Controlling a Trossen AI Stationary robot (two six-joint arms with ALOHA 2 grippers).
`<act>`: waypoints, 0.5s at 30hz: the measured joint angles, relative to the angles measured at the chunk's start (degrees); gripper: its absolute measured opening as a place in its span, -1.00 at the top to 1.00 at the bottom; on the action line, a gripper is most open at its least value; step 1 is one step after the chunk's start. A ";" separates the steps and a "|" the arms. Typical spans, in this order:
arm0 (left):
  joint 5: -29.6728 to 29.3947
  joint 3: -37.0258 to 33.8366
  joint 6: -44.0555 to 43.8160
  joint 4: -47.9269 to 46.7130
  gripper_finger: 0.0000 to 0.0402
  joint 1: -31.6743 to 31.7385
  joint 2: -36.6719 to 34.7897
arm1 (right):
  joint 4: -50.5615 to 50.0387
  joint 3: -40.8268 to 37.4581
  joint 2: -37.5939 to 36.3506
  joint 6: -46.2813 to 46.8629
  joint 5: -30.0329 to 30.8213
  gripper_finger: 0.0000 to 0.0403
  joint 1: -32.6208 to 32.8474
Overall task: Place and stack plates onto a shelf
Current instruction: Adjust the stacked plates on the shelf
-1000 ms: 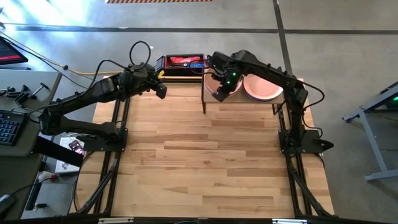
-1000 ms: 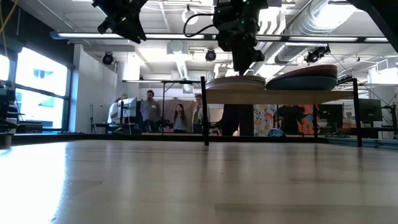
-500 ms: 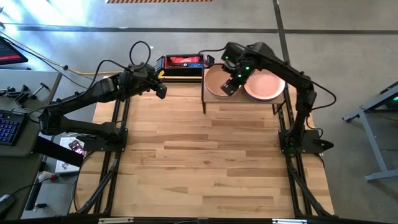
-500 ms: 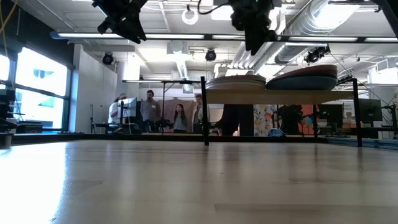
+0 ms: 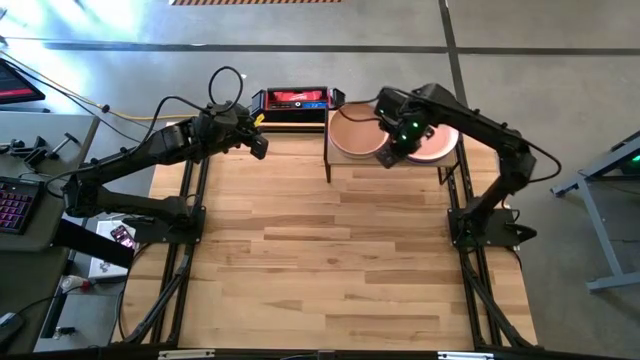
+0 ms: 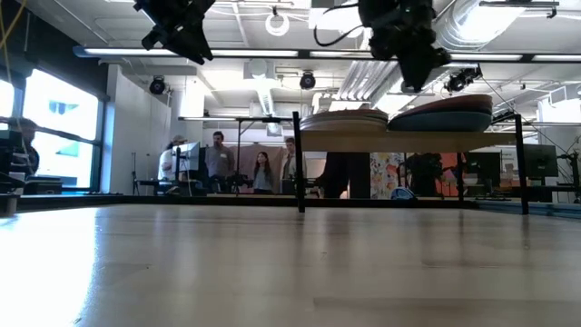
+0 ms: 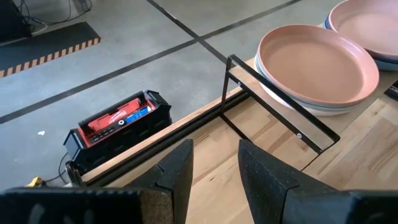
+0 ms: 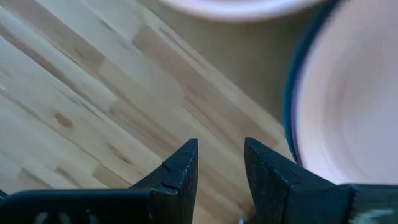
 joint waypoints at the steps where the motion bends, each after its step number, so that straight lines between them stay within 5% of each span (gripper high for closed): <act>1: 0.00 0.00 -0.02 0.00 0.42 0.00 0.00 | 0.08 -1.67 -1.10 0.64 0.28 0.46 0.00; 15: -0.02 0.00 0.00 0.11 0.42 0.00 0.00 | 1.54 -15.04 -10.41 6.96 4.91 0.46 -0.63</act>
